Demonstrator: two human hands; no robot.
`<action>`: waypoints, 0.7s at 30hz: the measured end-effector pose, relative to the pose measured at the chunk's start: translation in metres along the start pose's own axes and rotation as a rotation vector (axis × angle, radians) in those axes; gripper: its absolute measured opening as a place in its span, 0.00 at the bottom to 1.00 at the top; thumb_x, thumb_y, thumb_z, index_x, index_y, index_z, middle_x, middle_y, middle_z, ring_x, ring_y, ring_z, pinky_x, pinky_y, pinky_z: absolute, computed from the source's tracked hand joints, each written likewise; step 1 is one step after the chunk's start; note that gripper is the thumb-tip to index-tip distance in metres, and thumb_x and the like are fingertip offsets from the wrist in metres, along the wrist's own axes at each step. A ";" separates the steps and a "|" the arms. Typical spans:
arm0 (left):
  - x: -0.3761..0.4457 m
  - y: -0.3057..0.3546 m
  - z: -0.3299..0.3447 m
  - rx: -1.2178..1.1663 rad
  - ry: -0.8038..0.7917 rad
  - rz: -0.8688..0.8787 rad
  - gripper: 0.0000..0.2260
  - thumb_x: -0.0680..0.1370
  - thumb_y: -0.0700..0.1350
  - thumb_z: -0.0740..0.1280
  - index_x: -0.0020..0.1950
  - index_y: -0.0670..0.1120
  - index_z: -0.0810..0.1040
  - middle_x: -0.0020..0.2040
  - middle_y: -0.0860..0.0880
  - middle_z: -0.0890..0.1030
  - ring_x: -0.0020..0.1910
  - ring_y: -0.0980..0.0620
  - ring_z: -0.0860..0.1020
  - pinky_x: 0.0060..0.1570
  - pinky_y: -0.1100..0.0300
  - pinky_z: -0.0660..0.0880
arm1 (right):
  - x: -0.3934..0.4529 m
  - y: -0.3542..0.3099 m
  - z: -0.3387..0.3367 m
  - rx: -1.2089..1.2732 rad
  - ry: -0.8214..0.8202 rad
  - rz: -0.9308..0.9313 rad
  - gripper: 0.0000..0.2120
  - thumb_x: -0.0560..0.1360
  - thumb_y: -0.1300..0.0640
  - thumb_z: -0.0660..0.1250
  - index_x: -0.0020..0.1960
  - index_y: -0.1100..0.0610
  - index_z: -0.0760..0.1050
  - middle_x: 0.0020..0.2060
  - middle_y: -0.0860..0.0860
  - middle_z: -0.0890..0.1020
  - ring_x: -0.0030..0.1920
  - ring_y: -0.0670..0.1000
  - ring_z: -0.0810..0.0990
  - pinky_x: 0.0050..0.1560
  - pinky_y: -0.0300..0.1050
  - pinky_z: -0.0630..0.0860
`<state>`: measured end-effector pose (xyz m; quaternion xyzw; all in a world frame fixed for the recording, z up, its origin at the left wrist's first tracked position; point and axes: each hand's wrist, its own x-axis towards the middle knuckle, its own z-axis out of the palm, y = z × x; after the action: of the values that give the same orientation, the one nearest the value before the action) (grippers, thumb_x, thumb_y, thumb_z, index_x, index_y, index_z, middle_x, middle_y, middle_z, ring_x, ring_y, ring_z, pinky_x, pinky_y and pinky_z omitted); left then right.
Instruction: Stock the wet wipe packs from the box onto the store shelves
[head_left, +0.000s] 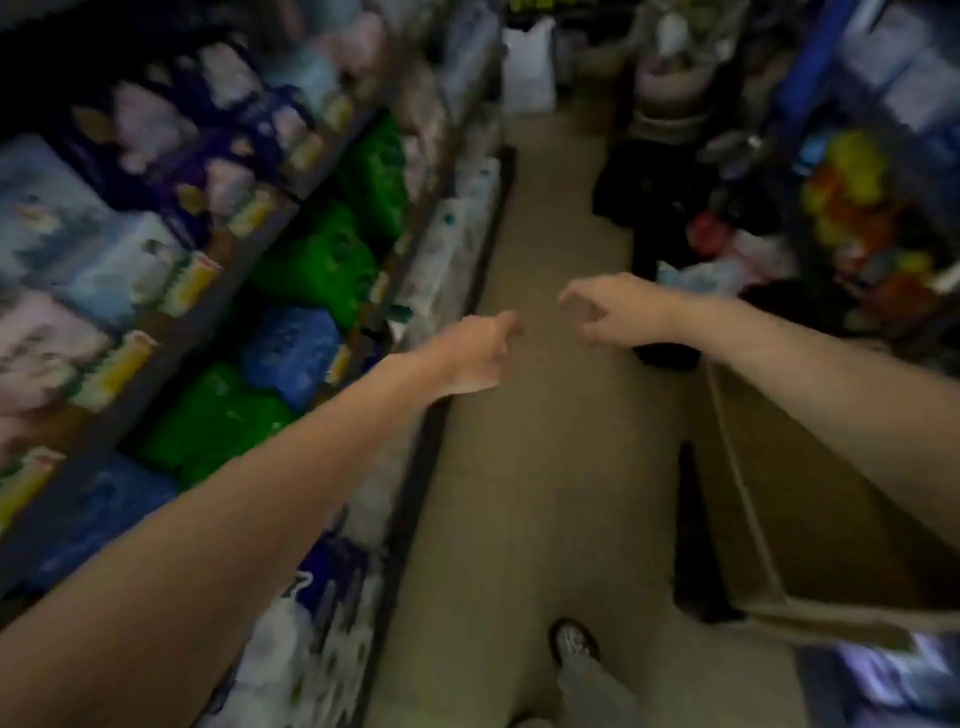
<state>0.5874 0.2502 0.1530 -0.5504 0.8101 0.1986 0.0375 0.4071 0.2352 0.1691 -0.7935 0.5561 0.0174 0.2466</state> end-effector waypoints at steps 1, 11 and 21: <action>0.013 0.016 0.024 -0.018 -0.042 0.050 0.19 0.76 0.40 0.63 0.67 0.41 0.67 0.56 0.41 0.79 0.55 0.42 0.78 0.52 0.54 0.73 | -0.015 0.029 0.018 0.009 -0.015 0.081 0.20 0.77 0.61 0.61 0.69 0.58 0.66 0.60 0.56 0.76 0.60 0.56 0.75 0.54 0.41 0.70; 0.108 0.152 0.210 -0.036 -0.293 0.383 0.22 0.77 0.39 0.61 0.71 0.41 0.62 0.68 0.39 0.67 0.68 0.41 0.68 0.65 0.52 0.68 | -0.134 0.224 0.178 0.109 -0.146 0.610 0.17 0.77 0.54 0.63 0.63 0.58 0.69 0.58 0.56 0.73 0.59 0.57 0.72 0.58 0.49 0.72; 0.182 0.194 0.362 0.310 -0.444 0.644 0.32 0.77 0.35 0.61 0.77 0.48 0.50 0.78 0.47 0.47 0.68 0.42 0.68 0.62 0.52 0.70 | -0.070 0.294 0.314 0.209 -0.105 0.886 0.10 0.77 0.54 0.60 0.53 0.56 0.77 0.55 0.53 0.80 0.59 0.54 0.76 0.60 0.49 0.65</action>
<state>0.2835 0.2835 -0.1755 -0.2006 0.9333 0.1897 0.2298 0.1963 0.3488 -0.1945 -0.4482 0.8274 0.1051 0.3218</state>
